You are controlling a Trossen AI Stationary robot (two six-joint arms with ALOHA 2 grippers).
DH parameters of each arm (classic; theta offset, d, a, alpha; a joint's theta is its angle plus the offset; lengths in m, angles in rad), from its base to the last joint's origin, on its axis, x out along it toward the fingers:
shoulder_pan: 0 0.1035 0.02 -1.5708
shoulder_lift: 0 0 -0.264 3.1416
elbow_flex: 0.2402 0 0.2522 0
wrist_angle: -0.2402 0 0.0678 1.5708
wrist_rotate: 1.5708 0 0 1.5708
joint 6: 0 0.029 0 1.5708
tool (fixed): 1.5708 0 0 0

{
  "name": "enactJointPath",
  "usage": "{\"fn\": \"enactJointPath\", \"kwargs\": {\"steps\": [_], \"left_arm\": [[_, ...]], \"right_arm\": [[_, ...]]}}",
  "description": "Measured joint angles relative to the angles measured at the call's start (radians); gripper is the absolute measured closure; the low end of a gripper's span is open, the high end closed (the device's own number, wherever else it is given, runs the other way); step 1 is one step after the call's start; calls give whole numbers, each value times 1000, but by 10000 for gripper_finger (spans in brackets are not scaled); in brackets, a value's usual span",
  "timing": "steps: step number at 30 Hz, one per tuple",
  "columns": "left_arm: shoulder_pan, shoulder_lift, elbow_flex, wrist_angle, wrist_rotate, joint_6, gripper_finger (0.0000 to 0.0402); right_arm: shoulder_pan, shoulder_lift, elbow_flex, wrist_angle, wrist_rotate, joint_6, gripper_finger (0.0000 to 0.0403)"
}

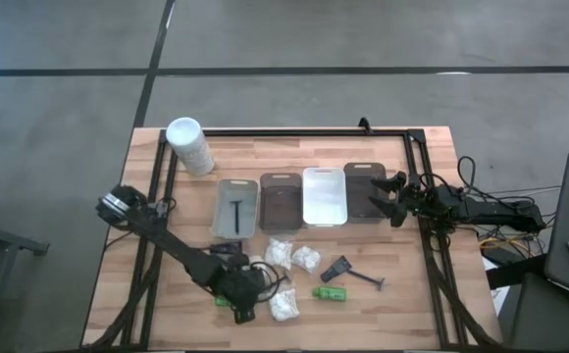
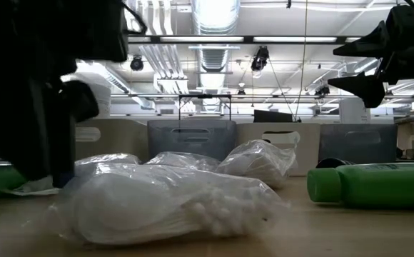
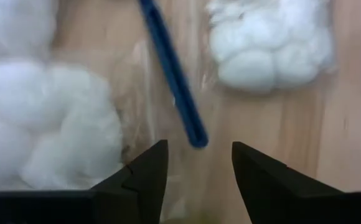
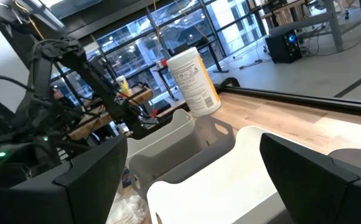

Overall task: Pick & Place Travel size toiletries
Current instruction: Put the left razor into the gray bin

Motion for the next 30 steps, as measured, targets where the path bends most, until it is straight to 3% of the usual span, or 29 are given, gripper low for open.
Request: {"fn": "enactJointPath", "kwargs": {"steps": [6, 14, 23, 30], "left_arm": [[-16, -4, 11, -1, -106, 73, 232], [-19, 30, -2, 22, -61, 73, 234], [-16, 62, -1, 68, -78, 47, 236], [-1, 75, 0, 80, -86, 47, 281]], "right_arm": [[0, 0, 0, 0, 0, 0, 39], [0, 0, 0, 0, 0, 0, 39], [0, 0, 0, 0, 0, 0, 39], [0, 0, 0, 0, 0, 0, 39]]}}
